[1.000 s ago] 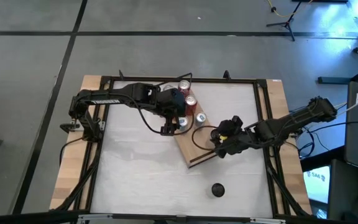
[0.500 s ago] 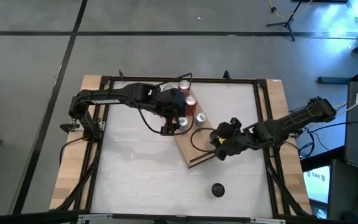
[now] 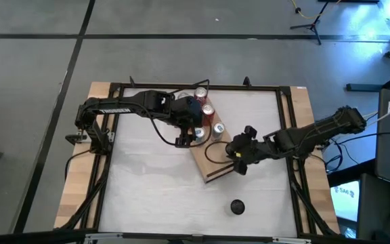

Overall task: Place canned beverage on shelf
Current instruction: Adjust the white yellow soda can on the shelf

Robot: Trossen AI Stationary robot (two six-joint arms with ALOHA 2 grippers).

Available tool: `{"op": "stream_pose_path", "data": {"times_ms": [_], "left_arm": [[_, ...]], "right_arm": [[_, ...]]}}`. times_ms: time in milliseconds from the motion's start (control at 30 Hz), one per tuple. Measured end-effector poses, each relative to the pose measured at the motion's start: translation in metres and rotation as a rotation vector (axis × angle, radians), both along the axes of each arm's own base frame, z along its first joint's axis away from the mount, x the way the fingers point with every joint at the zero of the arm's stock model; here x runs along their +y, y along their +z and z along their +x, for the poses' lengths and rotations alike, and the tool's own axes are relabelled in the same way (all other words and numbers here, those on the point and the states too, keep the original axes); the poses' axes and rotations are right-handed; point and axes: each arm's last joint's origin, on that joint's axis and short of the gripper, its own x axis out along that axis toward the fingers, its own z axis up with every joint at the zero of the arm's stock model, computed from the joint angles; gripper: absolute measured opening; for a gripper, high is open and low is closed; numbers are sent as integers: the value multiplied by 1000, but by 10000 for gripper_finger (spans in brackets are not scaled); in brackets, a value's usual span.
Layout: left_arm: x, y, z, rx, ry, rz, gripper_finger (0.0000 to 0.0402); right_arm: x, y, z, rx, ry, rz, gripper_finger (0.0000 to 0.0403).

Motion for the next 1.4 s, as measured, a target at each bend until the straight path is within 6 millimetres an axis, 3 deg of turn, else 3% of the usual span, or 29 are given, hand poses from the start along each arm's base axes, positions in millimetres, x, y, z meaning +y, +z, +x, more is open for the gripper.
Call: {"op": "stream_pose_path", "data": {"times_ms": [533,800,1400], "left_arm": [[0,0,0,1,0,0,328],[0,0,0,2,0,0,328],[-7,0,1,-9,-20,-3,328]], "right_arm": [[-35,3,15,24,250,64,257],[-47,7,12,28,364,95,260],[-47,12,6,15,505,-7,261]]}}
